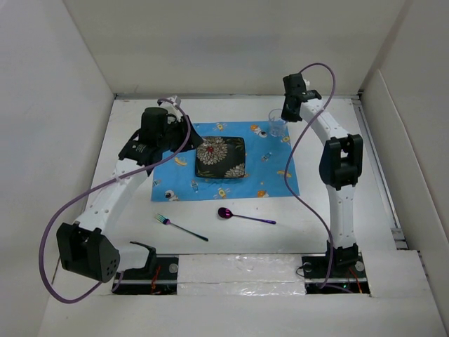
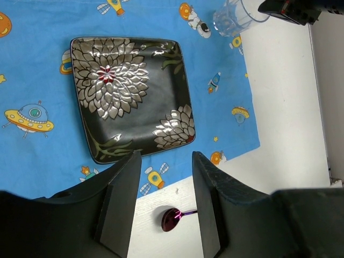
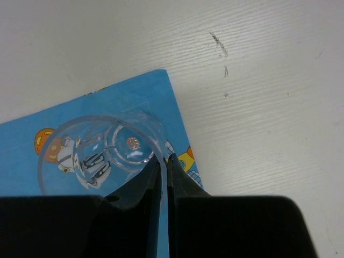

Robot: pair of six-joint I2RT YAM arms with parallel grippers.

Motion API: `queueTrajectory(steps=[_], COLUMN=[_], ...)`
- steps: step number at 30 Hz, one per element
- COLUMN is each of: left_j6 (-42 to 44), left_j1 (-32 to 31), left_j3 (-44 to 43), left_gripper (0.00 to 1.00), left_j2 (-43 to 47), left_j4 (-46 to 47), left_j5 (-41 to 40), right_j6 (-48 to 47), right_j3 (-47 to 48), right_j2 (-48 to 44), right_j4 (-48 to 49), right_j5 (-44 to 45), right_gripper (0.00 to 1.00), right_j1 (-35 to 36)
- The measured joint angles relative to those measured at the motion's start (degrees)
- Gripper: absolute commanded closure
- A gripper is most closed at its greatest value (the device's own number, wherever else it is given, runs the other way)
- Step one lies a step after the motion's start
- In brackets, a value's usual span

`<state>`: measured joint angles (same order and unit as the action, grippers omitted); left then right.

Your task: Set the dinner table for one person

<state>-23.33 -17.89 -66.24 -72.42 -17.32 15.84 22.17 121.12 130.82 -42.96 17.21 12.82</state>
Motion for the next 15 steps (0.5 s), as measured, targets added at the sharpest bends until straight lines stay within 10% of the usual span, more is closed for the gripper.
queueTrajectory(steps=[15], left_j6=[-0.2], left_j1=[0.0], left_j3=[-0.3], left_gripper=[0.57], left_j2=[0.3], left_j4=[-0.9], left_j5=[-0.6], right_j6=[-1.0], right_j3=[0.4], right_j2=[-0.6], right_j4=[-2.1], right_j5=[-3.1], right_gripper=[0.51], right_j1=[-0.9])
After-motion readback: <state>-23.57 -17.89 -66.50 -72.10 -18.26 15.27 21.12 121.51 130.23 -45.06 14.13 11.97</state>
